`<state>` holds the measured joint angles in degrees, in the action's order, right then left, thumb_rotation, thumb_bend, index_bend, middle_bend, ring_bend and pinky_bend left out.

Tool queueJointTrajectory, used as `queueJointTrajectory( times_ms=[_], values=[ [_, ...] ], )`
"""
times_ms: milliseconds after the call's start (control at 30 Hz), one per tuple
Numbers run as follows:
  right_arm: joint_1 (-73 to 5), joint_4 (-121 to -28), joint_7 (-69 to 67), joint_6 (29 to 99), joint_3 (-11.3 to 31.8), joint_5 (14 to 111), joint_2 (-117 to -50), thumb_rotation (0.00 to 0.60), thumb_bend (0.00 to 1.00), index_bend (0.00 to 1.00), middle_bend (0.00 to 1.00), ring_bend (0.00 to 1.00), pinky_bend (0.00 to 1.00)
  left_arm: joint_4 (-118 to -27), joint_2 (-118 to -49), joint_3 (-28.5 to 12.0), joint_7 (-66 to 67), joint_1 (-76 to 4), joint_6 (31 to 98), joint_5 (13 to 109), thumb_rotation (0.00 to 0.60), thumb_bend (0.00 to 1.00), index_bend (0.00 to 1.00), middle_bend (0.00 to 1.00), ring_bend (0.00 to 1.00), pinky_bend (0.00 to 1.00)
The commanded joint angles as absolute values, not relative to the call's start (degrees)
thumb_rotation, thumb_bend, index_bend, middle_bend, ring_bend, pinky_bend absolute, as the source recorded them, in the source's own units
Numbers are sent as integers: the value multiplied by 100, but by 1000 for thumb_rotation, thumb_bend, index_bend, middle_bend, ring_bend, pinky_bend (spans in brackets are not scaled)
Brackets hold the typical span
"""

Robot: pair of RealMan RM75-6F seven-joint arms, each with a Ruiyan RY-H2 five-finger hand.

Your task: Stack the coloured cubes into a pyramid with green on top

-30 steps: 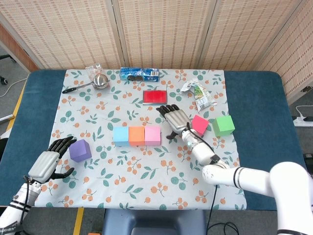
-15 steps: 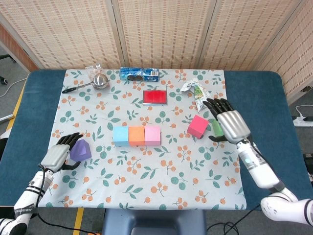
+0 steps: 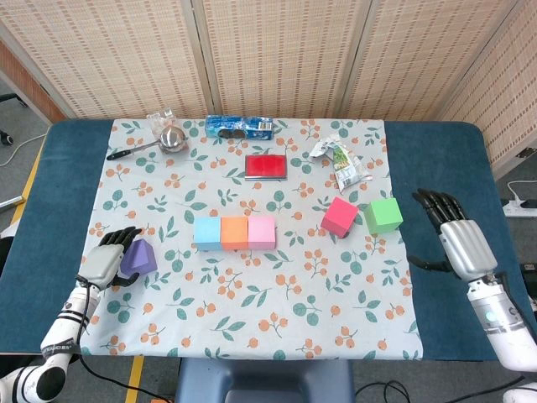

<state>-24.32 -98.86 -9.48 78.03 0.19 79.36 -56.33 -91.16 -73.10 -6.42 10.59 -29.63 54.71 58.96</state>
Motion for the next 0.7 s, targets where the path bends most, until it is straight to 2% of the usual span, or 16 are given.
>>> queueJointTrajectory(
  times_ms=[33,233,367,433,533,700],
  values=[
    [-2305,-9821,-1021,7853,17,8015,-5621,600,22,0,28,0,0,-9032,-7394,-660,1106,-2975,5506,5788,600,311,82,58,24,98],
    [-2170,-9750,-1100,7805,86,8064,-5651,600,22,0,28,0,0,-8862,-7572,-689,1126,-2957,5618,5700,600,312,147,149,129,195],
    [-2174,-9696,-1113,7633,145,8065,-5709,600,22,0,28,0,0,-8740,-7664,-709,1040,-2952,5636,5746,600,311,225,259,262,354],
    [-2171,-9700,-1090,7600,176,8080,-5725,600,22,0,28,0,0,-8771,-7635,-728,971,-2948,5631,5783,600,313,279,351,358,439],
    [-2151,-9712,-1068,7584,236,8090,-5748,600,23,0,28,0,0,-8877,-7512,-762,897,-2944,5726,6002,600,311,331,389,388,473],
    [-2094,-9741,-1013,7572,302,8110,-5750,600,22,0,28,0,0,-9369,-7061,-894,832,-3043,5826,6459,600,310,353,410,405,480]
  ],
)
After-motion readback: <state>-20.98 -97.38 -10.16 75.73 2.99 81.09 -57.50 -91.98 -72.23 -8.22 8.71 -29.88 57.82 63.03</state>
